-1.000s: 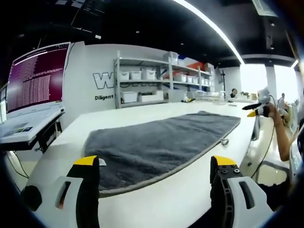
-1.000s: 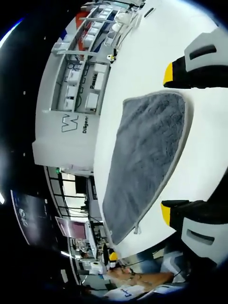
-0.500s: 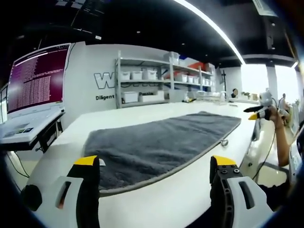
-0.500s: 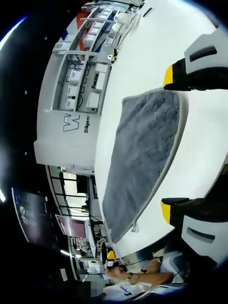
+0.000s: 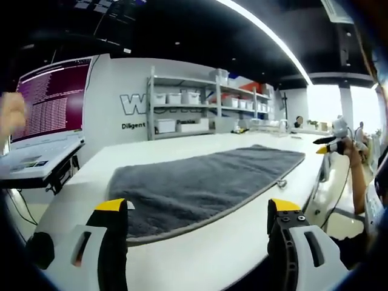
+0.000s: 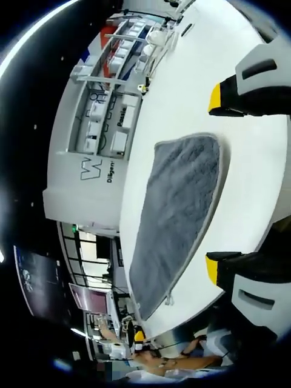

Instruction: Open the folded towel by lifting each exposed corner and separating the folded layers until the towel lies flat within the target outline without major curled edges

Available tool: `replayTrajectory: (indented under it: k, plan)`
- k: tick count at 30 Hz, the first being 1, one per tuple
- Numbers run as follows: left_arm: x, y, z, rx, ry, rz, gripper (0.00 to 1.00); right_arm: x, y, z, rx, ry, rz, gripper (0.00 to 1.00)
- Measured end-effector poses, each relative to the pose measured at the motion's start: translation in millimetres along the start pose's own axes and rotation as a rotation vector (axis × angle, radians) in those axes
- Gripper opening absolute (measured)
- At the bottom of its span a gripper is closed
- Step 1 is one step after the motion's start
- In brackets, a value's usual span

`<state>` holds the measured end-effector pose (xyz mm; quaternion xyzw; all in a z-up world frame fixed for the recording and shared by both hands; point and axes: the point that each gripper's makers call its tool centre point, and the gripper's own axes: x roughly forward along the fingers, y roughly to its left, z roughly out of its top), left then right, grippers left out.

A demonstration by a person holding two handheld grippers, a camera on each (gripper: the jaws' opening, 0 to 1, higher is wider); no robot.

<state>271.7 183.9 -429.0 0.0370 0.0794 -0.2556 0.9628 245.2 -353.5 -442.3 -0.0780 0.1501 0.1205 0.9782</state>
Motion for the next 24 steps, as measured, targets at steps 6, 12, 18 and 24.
replayTrajectory:
  k: [6, 12, 18, 24]
  plan:
    - [11, -8.9, -4.9, 0.020, 0.031, -0.018, 0.94, 3, 1, -4.7, 0.006, 0.014, 0.003, 0.92]
    - [16, -8.8, -11.0, 0.027, 0.056, -0.005, 0.94, 5, 2, -7.4, 0.012, 0.020, 0.006, 0.91]
    - [14, -4.0, -8.7, 0.017, 0.043, 0.006, 0.94, 10, 7, -13.4, -0.010, 0.054, 0.009, 0.91]
    - [12, -4.8, -10.0, 0.016, 0.047, 0.003, 0.94, 11, 10, -20.7, -0.038, 0.090, 0.022, 0.91]
